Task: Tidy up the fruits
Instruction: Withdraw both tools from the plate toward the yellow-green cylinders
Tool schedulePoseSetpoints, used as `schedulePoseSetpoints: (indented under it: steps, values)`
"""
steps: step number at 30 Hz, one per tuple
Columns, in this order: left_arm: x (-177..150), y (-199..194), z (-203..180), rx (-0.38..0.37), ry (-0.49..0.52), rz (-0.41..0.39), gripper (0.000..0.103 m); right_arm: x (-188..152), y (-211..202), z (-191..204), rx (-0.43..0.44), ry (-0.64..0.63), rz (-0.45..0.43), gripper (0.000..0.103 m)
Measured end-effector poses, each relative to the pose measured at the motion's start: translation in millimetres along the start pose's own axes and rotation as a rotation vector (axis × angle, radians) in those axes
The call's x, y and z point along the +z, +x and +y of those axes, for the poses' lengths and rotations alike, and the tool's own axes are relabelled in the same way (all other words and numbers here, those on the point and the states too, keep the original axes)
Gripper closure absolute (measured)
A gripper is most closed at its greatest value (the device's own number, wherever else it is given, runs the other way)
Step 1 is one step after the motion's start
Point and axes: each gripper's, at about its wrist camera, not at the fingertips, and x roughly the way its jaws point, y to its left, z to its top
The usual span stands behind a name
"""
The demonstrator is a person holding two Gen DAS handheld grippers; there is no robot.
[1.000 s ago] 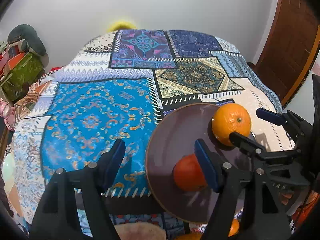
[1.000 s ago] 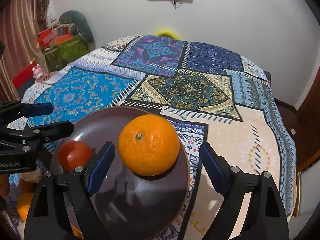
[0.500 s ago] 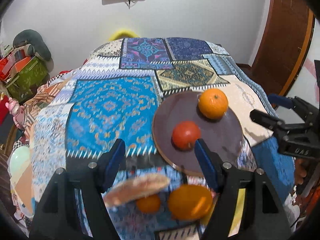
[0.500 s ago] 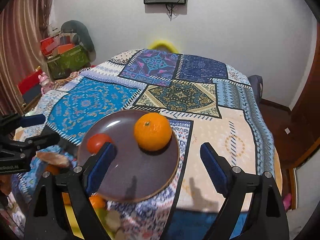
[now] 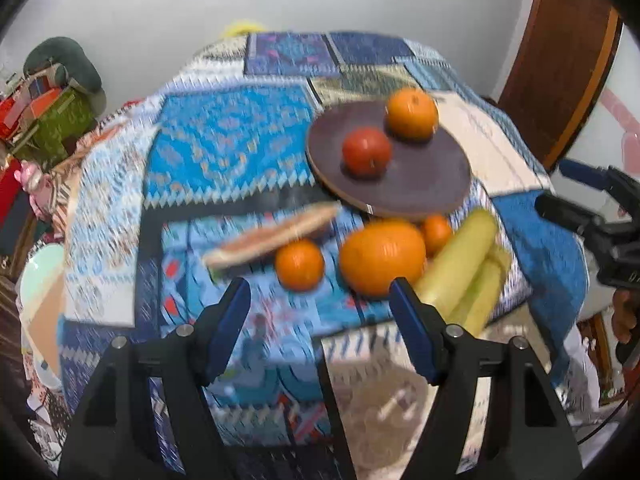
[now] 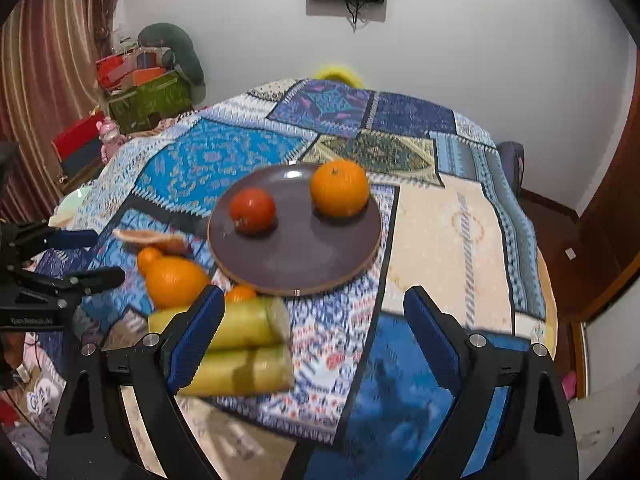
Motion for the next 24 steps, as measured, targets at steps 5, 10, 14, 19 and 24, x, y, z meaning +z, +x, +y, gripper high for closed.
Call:
schedulePoseSetpoints:
  steps: [5, 10, 14, 19, 24]
  values:
    - [-21.5, 11.6, -15.0, -0.005, 0.030, 0.026, 0.032, -17.3, -0.6, -2.3, -0.018, 0.006, 0.031, 0.013]
    - [-32.6, 29.3, -26.8, 0.003, 0.055, 0.069, 0.032, -30.4, 1.9, -11.0, -0.007, 0.042, 0.067, 0.013]
    - [-32.8, 37.4, -32.9, -0.013, 0.065, 0.095, 0.032, -39.7, 1.4, -15.5, -0.009, 0.046, 0.079, 0.013]
    - [-31.5, 37.8, -43.6, -0.034, 0.068, 0.116, 0.032, -45.4, 0.0, -21.3, -0.005, 0.056, 0.092, 0.013]
    - [-30.9, 30.1, -68.6, -0.067, 0.122, 0.092, 0.032, -50.5, 0.1, -21.7, 0.013, 0.066, 0.103, 0.013]
